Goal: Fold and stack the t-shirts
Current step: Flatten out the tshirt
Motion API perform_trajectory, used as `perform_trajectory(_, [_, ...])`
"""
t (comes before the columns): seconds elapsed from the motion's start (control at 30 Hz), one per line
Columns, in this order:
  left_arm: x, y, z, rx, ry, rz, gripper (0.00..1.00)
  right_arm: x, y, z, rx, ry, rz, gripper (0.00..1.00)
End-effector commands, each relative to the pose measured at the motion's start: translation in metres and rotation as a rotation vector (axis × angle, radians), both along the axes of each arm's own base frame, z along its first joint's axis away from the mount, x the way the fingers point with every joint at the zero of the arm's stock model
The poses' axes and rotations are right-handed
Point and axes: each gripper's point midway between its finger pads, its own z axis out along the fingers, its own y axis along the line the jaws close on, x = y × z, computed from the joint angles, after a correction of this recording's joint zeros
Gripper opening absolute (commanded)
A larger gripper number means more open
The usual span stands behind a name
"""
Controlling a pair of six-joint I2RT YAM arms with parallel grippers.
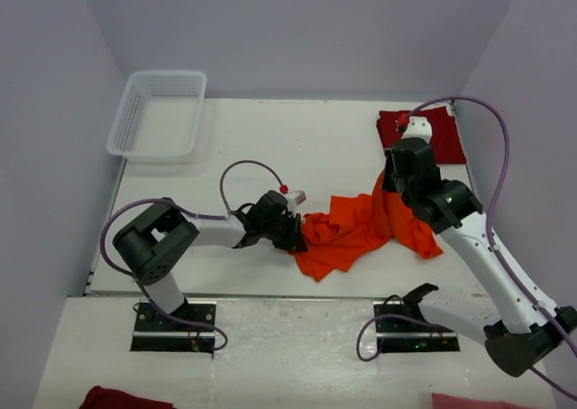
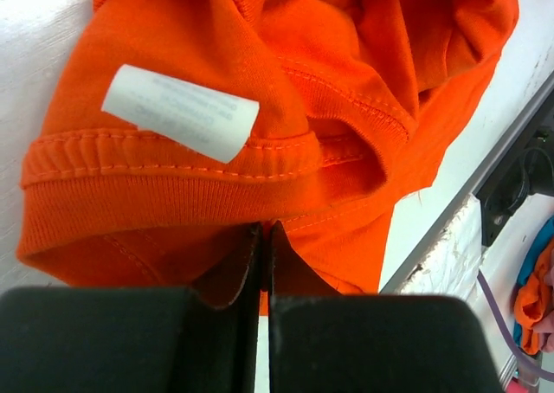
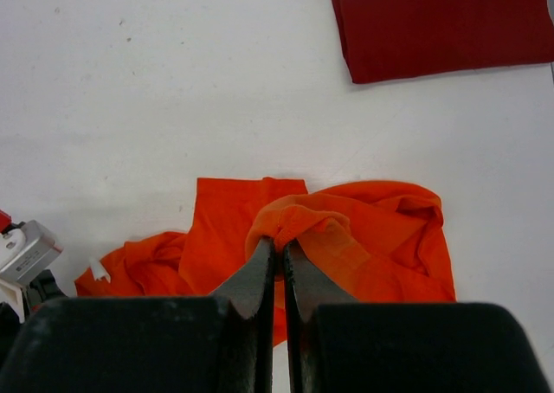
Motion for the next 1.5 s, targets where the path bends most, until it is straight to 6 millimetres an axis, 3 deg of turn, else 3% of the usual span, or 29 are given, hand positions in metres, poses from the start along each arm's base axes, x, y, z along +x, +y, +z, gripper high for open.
perform_trajectory(0.0, [0.010, -0.002, 0.019, -0.007, -0.068, 0.015, 0.00, 0.006, 0.001, 0.004, 0.010, -0.023, -0.016, 0.00])
perform_trajectory(0.13, [0.016, 0.016, 0.056, 0.025, -0.165, 0.057, 0.00, 0.007, 0.001, 0.003, 0.005, -0.021, -0.019, 0.00])
perform_trajectory(0.2, [0.012, 0.033, 0.095, 0.029, -0.225, 0.080, 0.00, 0.009, 0.003, 0.002, 0.005, -0.015, -0.018, 0.00])
perform_trajectory(0.23, [0.009, 0.036, 0.092, 0.048, -0.210, 0.078, 0.00, 0.010, 0.003, 0.002, 0.005, -0.016, -0.018, 0.00])
perform_trajectory(0.27, [0.008, 0.039, 0.114, 0.011, -0.254, 0.087, 0.00, 0.010, 0.004, 0.002, 0.007, -0.017, -0.017, 0.00])
perform_trajectory(0.33, [0.003, 0.046, 0.139, -0.010, -0.281, 0.092, 0.00, 0.011, 0.004, 0.002, 0.007, -0.017, -0.017, 0.00])
perform_trajectory(0.43, [0.001, 0.052, 0.160, -0.026, -0.315, 0.098, 0.00, 0.013, 0.007, 0.004, 0.014, -0.019, -0.013, 0.00])
perform_trajectory(0.6, [-0.001, 0.056, 0.175, -0.032, -0.343, 0.092, 0.00, 0.013, 0.007, 0.010, 0.012, -0.020, -0.004, 0.00])
perform_trajectory(0.67, [-0.001, 0.058, 0.172, -0.024, -0.357, 0.080, 0.00, 0.013, 0.006, 0.013, 0.009, -0.023, -0.010, 0.00])
perform_trajectory(0.73, [0.001, 0.060, 0.140, 0.042, -0.317, 0.080, 0.00, 0.012, 0.005, 0.014, 0.011, -0.026, -0.013, 0.00])
perform_trajectory(0.8, [-0.014, 0.055, 0.107, 0.059, -0.226, 0.010, 0.00, 0.011, 0.005, 0.013, 0.010, -0.022, -0.007, 0.00])
perform_trajectory(0.83, [-0.017, 0.047, 0.096, 0.053, -0.202, -0.001, 0.00, 0.010, 0.004, 0.012, 0.006, -0.020, -0.013, 0.00])
perform_trajectory(0.9, [-0.025, 0.050, 0.076, 0.070, -0.181, 0.001, 0.00, 0.009, 0.002, 0.012, 0.000, -0.022, -0.017, 0.00])
perform_trajectory(1.3, [-0.040, 0.050, 0.044, 0.050, -0.110, 0.001, 0.00, 0.011, 0.005, 0.004, 0.002, -0.012, -0.013, 0.00])
perform_trajectory(1.33, [-0.041, 0.050, 0.044, 0.045, -0.104, 0.002, 0.03, 0.012, 0.005, 0.004, 0.003, -0.012, -0.014, 0.00])
perform_trajectory(1.37, [-0.043, 0.049, 0.043, 0.038, -0.099, -0.005, 0.15, 0.012, 0.005, 0.003, 0.002, -0.010, -0.012, 0.00])
perform_trajectory(1.47, [-0.043, 0.045, 0.048, 0.013, -0.102, -0.016, 0.23, 0.012, 0.005, 0.000, -0.002, -0.004, -0.010, 0.00])
